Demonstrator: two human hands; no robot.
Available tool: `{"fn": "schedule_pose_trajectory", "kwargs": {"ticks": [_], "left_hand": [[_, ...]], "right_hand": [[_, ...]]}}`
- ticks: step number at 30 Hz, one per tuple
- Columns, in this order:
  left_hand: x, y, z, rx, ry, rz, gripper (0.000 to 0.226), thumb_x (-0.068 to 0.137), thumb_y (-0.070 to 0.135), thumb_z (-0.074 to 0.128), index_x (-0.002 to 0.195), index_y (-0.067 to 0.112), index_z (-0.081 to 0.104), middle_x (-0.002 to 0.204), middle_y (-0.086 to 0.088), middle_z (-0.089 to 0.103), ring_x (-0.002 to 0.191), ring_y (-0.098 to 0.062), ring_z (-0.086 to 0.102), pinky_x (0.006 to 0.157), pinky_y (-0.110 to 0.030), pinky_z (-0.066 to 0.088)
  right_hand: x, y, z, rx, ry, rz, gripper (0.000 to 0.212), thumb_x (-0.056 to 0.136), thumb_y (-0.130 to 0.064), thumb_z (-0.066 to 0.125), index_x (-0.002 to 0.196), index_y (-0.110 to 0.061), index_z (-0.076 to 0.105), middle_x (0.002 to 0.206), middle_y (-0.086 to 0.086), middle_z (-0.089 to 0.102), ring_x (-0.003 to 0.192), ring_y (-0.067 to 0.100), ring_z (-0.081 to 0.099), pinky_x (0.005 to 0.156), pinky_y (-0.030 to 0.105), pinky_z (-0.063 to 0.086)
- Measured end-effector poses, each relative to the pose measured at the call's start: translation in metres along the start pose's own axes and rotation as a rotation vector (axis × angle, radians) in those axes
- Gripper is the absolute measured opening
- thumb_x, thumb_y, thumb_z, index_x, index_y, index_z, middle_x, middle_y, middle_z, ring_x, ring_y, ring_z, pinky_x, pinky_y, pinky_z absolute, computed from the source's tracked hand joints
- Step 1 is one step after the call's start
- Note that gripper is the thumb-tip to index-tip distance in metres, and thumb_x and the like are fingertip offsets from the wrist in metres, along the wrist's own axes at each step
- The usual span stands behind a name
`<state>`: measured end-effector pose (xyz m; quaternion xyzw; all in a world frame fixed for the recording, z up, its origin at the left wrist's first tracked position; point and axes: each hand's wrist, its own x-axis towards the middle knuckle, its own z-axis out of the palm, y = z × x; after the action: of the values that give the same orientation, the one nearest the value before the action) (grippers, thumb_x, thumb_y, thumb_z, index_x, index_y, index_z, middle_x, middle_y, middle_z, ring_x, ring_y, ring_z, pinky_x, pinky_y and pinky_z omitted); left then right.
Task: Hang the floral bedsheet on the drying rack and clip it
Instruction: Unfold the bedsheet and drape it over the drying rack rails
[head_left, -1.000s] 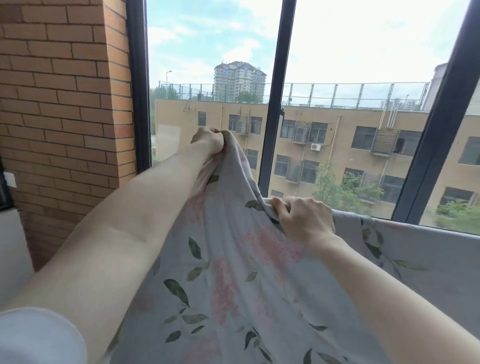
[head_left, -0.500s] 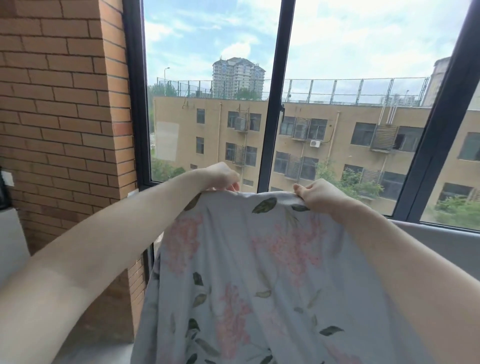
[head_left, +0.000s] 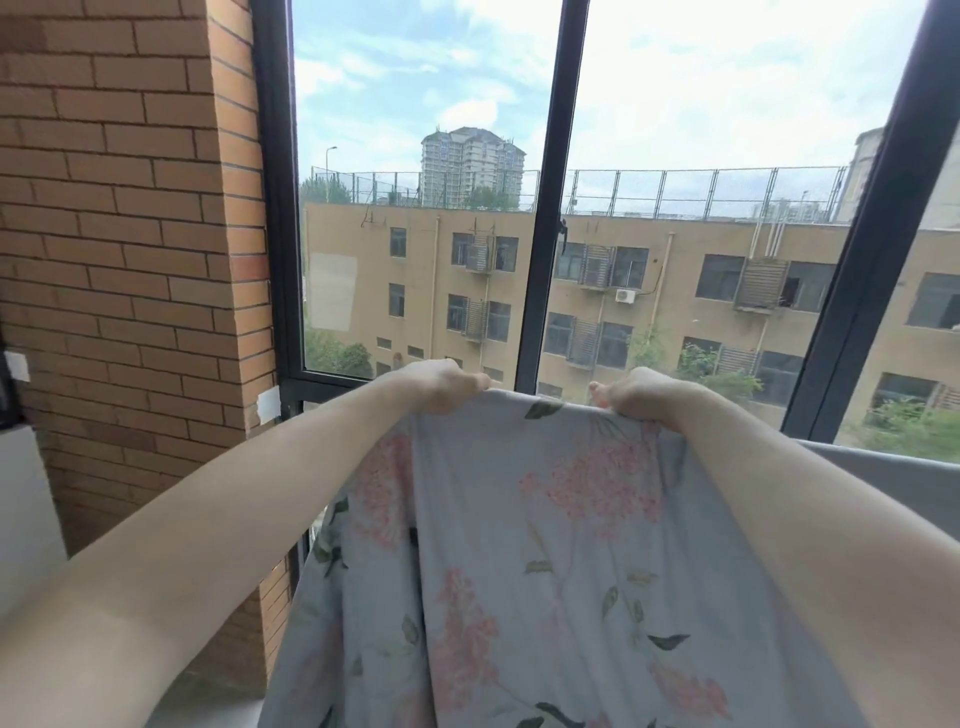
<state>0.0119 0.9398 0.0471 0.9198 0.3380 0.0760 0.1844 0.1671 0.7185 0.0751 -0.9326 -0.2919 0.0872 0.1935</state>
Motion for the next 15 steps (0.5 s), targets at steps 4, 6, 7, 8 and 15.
{"fn": "schedule_pose_trajectory", "kwargs": {"ticks": [4,6,7,8,15], "left_hand": [[-0.004,0.002,-0.002,0.022,0.013,-0.022,0.08,0.09,0.07,0.031,0.145,0.015,0.052,0.148,-0.012,0.053,0.128,-0.032,0.052,0.104,-0.044,0.043],[-0.005,0.004,-0.001,0.056,0.048,-0.012,0.079,0.093,0.068,0.028,0.148,0.015,0.05,0.152,-0.012,0.051,0.132,-0.032,0.051,0.104,-0.042,0.043],[-0.005,0.005,-0.001,0.066,0.075,0.001,0.079,0.094,0.068,0.026,0.147,0.015,0.052,0.15,-0.012,0.053,0.129,-0.032,0.053,0.101,-0.041,0.044],[-0.006,0.003,0.001,0.065,0.109,0.023,0.079,0.095,0.07,0.024,0.142,0.016,0.058,0.145,-0.011,0.058,0.121,-0.03,0.057,0.098,-0.039,0.046],[-0.04,-0.039,0.037,-0.448,0.527,0.268,0.047,0.106,0.052,0.036,0.085,0.016,0.058,0.073,0.001,0.061,0.071,-0.018,0.058,0.084,-0.04,0.043]], "right_hand": [[0.002,0.006,0.009,0.113,0.201,-0.187,0.048,0.101,-0.055,0.051,0.102,-0.016,0.077,0.1,0.004,0.073,0.085,0.022,0.067,0.074,0.033,0.054],[-0.012,0.006,0.016,0.102,0.386,-0.372,0.044,0.101,-0.055,0.05,0.097,-0.019,0.075,0.091,-0.002,0.073,0.084,0.023,0.07,0.071,0.032,0.053],[-0.021,0.006,0.021,0.075,0.464,-0.439,0.041,0.101,-0.055,0.051,0.098,-0.022,0.074,0.088,-0.005,0.071,0.082,0.021,0.07,0.069,0.031,0.052],[-0.03,0.005,0.027,0.056,0.508,-0.492,0.037,0.101,-0.054,0.052,0.099,-0.025,0.074,0.088,-0.006,0.071,0.081,0.019,0.069,0.07,0.032,0.053],[-0.052,0.02,0.059,-0.088,0.482,-0.525,0.024,0.1,-0.044,0.055,0.114,-0.029,0.067,0.107,-0.004,0.069,0.099,0.026,0.062,0.088,0.038,0.043]]}}
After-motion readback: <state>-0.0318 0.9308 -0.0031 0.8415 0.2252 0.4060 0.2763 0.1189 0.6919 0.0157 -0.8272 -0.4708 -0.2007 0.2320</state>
